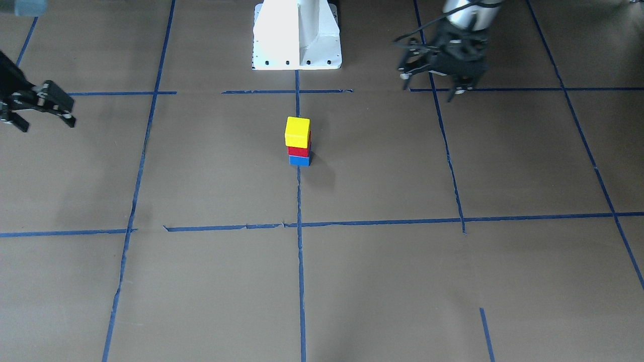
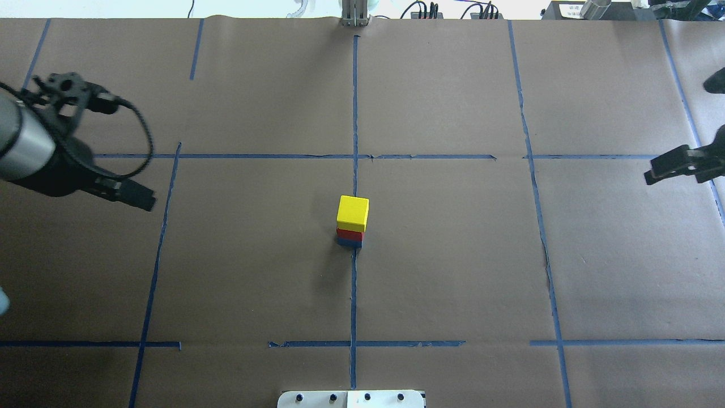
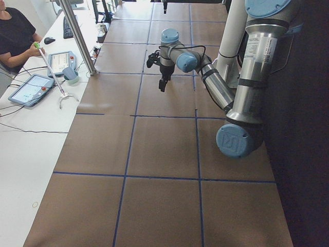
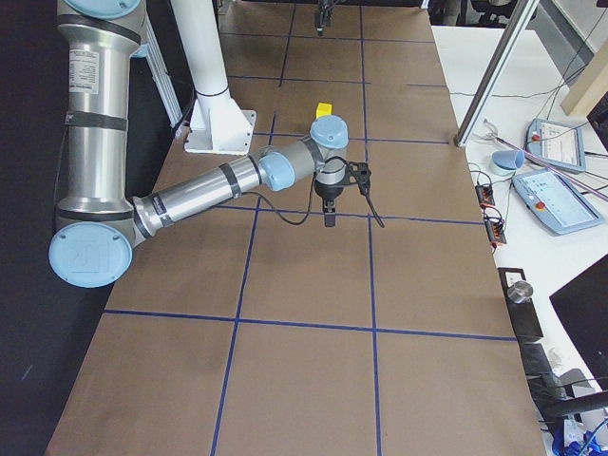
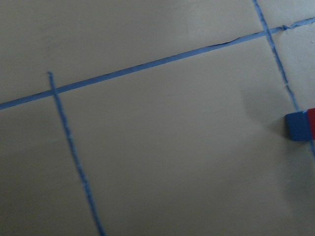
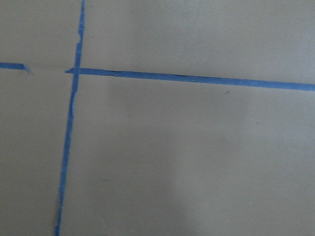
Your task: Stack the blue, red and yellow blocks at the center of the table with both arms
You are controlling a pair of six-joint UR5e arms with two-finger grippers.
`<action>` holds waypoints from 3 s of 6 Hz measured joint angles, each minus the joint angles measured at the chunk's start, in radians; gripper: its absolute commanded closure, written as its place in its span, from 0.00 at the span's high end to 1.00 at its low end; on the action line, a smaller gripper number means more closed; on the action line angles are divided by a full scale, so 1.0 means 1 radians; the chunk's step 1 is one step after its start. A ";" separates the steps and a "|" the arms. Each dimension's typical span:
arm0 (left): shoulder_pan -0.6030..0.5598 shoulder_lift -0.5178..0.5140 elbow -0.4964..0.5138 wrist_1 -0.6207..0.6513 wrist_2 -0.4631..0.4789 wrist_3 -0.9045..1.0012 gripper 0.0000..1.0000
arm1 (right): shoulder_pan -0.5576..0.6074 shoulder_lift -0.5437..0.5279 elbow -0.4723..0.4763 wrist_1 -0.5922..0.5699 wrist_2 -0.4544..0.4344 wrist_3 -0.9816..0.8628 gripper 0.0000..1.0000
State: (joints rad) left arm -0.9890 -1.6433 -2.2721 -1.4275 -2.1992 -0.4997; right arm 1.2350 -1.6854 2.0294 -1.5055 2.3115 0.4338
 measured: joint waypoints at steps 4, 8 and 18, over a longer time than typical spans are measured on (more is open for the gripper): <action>-0.533 0.258 0.281 0.013 -0.179 0.784 1.00 | 0.246 -0.147 -0.088 -0.008 0.019 -0.373 1.00; -0.633 0.213 0.559 0.015 -0.187 0.876 1.00 | 0.258 -0.232 -0.081 -0.007 0.035 -0.482 1.00; -0.601 0.197 0.542 0.003 -0.175 0.678 1.00 | 0.258 -0.184 -0.085 -0.022 0.056 -0.482 1.00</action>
State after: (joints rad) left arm -1.5898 -1.4460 -1.7303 -1.4248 -2.3743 0.1787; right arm 1.4925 -1.8692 1.9443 -1.5271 2.3672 -0.0484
